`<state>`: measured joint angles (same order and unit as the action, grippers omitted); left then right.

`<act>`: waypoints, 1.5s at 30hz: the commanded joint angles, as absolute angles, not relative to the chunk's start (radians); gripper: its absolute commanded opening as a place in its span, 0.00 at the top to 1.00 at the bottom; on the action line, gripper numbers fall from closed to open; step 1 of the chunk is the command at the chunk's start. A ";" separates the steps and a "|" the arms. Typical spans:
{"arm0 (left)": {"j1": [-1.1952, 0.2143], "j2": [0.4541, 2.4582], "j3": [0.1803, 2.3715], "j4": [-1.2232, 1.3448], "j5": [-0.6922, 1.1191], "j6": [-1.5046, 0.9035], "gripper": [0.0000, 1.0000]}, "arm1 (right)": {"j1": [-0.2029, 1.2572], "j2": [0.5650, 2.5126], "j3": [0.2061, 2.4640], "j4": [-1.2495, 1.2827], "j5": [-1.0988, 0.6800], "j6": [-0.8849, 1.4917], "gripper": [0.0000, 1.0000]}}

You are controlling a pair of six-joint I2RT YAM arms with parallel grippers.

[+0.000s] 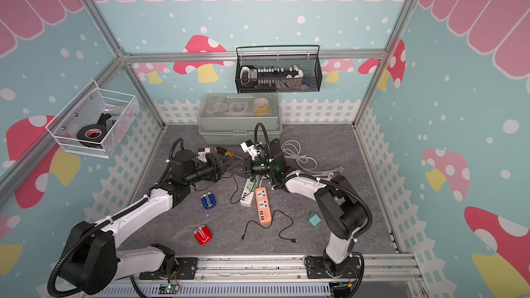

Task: Charge the electric shaver
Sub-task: Adjust the charging cable.

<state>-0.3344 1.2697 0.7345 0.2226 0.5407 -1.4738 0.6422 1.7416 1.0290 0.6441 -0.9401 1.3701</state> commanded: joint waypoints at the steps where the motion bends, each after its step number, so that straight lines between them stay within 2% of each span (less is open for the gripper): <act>1: -0.282 1.276 0.799 0.135 0.612 -1.384 0.59 | 0.642 1.715 1.055 0.627 -1.017 1.391 1.00; 3: -0.264 1.307 0.822 0.131 0.647 -1.364 0.53 | 0.641 1.699 1.044 0.610 -1.053 1.388 1.00; 5: -0.260 1.340 0.841 0.150 0.678 -1.360 0.51 | 0.642 1.684 1.042 0.557 -1.076 1.359 1.00; 13: -0.265 1.362 0.870 0.050 0.702 -1.282 0.52 | 0.640 1.672 1.032 0.550 -1.054 1.348 1.00; 14: -0.265 1.364 0.867 0.050 0.704 -1.279 0.54 | 0.640 1.670 1.032 0.550 -1.052 1.349 1.00; 19: -0.264 1.363 0.858 0.055 0.691 -1.288 0.75 | 0.639 1.670 1.026 0.548 -1.061 1.349 1.00; 26: -0.263 1.363 0.847 0.104 0.696 -1.333 0.92 | 0.629 1.675 1.018 0.548 -1.063 1.339 1.00; 32: -0.257 1.363 0.841 0.100 0.693 -1.333 0.94 | 0.625 1.668 1.010 0.548 -1.071 1.337 1.00; 36: -0.255 1.373 0.845 0.104 0.701 -1.336 0.87 | 0.618 1.658 1.002 0.548 -1.081 1.339 1.00; 45: -0.253 1.395 0.861 0.093 0.718 -1.327 0.90 | 0.615 1.666 0.993 0.548 -1.083 1.333 1.00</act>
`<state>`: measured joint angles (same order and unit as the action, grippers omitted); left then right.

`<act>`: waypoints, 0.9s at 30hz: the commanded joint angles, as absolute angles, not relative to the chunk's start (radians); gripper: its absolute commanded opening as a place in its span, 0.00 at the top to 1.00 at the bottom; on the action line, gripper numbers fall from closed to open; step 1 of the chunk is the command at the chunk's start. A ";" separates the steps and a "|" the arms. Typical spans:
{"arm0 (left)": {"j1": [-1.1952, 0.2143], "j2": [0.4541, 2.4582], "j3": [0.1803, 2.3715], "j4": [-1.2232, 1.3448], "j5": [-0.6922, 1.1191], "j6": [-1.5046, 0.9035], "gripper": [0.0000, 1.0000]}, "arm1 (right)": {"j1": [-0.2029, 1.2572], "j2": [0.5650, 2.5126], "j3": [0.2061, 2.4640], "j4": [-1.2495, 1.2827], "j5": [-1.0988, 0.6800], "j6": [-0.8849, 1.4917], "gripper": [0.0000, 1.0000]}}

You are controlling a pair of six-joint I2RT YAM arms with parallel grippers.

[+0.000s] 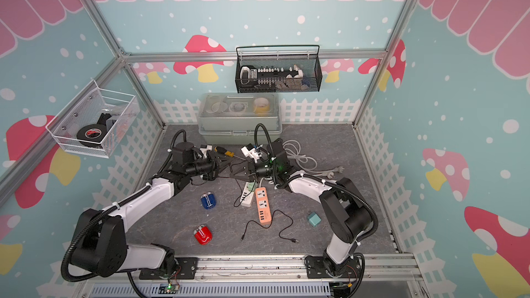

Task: Charge the electric shaver
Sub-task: Adjust the charging cable.

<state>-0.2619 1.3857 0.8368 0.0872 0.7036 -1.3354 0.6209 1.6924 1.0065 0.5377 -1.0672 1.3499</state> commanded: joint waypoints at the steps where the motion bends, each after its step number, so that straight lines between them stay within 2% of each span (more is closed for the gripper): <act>1: -0.252 1.394 0.862 0.085 0.715 -1.321 0.90 | 0.614 1.663 0.992 0.548 -1.082 1.331 1.00; 6: -0.244 1.397 0.862 0.077 0.718 -1.316 0.84 | 0.608 1.657 0.983 0.548 -1.089 1.331 1.00; 11: -0.244 1.409 0.880 0.078 0.733 -1.311 0.99 | 0.608 1.665 0.983 0.548 -1.088 1.330 1.00; 21: -0.247 1.390 0.870 0.077 0.728 -1.323 1.00 | 0.596 1.652 0.978 0.548 -1.062 1.327 1.00; 22: -0.247 1.379 0.865 0.080 0.714 -1.340 1.00 | 0.589 1.640 0.968 0.548 -1.044 1.329 0.98; 25: -0.251 1.326 0.831 0.108 0.621 -1.421 1.00 | 0.582 1.615 0.951 0.550 -0.979 1.343 0.71; 27: -0.269 1.277 0.798 0.146 0.526 -1.485 1.00 | 0.583 1.614 0.941 0.577 -0.918 1.379 0.60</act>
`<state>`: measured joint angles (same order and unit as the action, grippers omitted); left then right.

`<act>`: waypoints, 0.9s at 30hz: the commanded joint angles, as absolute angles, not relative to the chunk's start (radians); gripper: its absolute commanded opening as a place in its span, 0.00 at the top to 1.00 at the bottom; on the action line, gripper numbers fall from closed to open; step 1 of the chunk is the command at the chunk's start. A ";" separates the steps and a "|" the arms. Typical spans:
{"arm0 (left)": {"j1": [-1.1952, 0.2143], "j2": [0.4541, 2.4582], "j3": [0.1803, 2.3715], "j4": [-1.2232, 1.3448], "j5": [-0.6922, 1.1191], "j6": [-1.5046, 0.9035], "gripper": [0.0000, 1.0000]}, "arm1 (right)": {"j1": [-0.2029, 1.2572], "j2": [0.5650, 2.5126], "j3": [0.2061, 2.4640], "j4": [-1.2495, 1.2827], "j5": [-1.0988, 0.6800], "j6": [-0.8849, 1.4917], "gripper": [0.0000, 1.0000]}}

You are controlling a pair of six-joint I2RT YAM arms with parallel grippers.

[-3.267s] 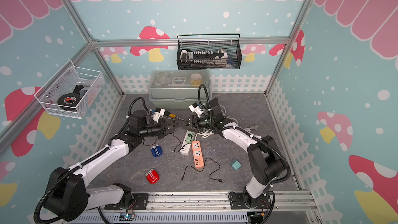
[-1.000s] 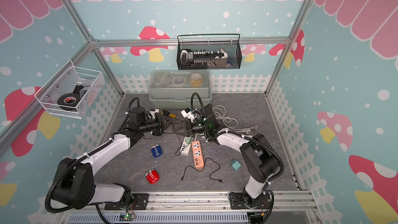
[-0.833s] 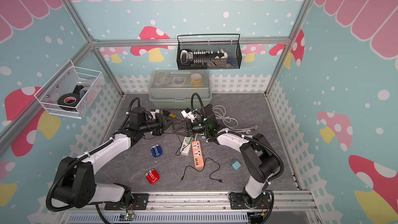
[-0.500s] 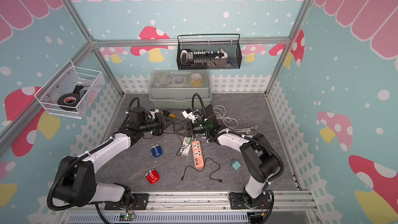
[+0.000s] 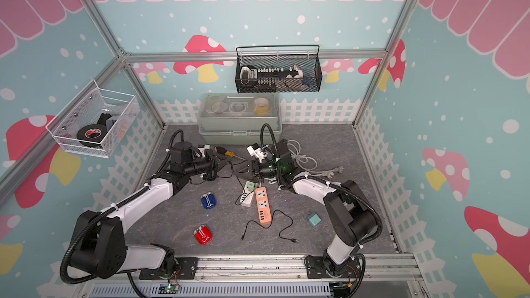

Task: Charge the electric shaver
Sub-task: Adjust the charging cable.

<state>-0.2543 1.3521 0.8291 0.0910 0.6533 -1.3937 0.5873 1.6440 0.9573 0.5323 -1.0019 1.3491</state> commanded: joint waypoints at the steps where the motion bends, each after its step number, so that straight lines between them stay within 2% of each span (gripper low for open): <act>1: -0.281 1.258 0.787 0.166 0.482 -1.513 1.00 | 0.585 1.627 0.937 0.611 -0.888 1.414 0.56; 7: -0.337 1.221 0.741 0.237 0.320 -1.606 1.00 | 0.589 1.763 0.942 0.946 -0.819 1.695 0.48; 11: -0.359 1.224 0.708 0.294 0.259 -1.645 1.00 | 0.597 1.806 0.989 1.043 -0.778 1.782 0.47; 22: -0.380 1.235 0.646 0.375 0.186 -1.680 1.00 | 0.640 1.887 1.023 1.141 -0.732 1.941 0.58; 27: -0.387 1.238 0.643 0.385 0.179 -1.678 1.00 | 0.642 1.881 1.027 1.083 -0.719 1.926 0.63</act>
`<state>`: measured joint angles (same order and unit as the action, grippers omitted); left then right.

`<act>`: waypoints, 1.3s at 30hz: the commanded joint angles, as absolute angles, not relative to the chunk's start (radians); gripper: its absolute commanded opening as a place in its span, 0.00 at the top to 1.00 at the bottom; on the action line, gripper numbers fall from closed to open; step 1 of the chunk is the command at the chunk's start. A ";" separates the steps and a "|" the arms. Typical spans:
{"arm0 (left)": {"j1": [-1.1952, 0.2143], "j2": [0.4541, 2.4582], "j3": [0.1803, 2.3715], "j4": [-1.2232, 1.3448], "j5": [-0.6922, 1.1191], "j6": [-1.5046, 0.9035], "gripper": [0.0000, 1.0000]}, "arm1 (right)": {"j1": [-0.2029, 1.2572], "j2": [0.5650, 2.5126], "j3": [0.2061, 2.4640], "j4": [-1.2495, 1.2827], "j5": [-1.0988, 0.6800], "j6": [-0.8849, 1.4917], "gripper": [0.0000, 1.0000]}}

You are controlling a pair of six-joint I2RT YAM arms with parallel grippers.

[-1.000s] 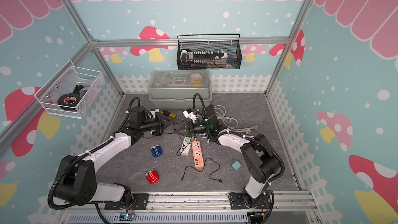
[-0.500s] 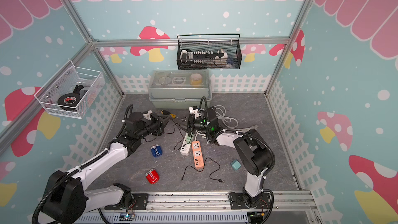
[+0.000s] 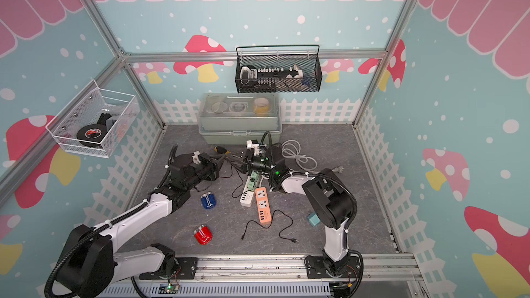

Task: Charge the electric shaver
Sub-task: Adjust the charging cable.

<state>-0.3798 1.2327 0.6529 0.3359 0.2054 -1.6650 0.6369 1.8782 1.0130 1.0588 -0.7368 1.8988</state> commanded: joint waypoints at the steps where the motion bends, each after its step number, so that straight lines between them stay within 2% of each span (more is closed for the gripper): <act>1: -0.387 1.238 0.642 0.384 0.177 -1.676 1.00 | 0.642 1.881 1.030 1.077 -0.717 1.927 0.63; 5: -0.390 1.238 0.634 0.393 0.171 -1.678 1.00 | 0.643 1.872 1.042 1.015 -0.720 1.906 0.66; 8: -0.389 1.237 0.633 0.387 0.169 -1.676 1.00 | 0.645 1.871 1.044 0.994 -0.725 1.907 0.76; 20: -0.394 1.262 0.637 0.399 0.175 -1.670 1.00 | 0.655 1.876 1.076 0.933 -0.719 1.907 0.79; 25: -0.394 1.264 0.637 0.403 0.176 -1.668 1.00 | 0.657 1.876 1.072 0.924 -0.719 1.907 0.88; 34: -0.393 1.251 0.633 0.400 0.179 -1.672 1.00 | 0.655 1.881 1.063 0.912 -0.713 1.902 1.00; 37: -0.391 1.220 0.637 0.341 0.185 -1.655 1.00 | 0.650 1.875 1.062 0.890 -0.732 1.875 1.00; 38: -0.384 1.203 0.645 0.295 0.190 -1.643 0.87 | 0.646 1.869 1.056 0.889 -0.741 1.860 1.00; 39: -0.375 1.181 0.658 0.227 0.195 -1.625 0.69 | 0.639 1.862 1.044 0.888 -0.753 1.845 1.00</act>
<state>-0.3866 1.2400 0.6418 0.3393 0.1913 -1.6577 0.6487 1.8782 1.0557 0.8875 -0.7300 1.8820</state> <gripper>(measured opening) 0.194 0.055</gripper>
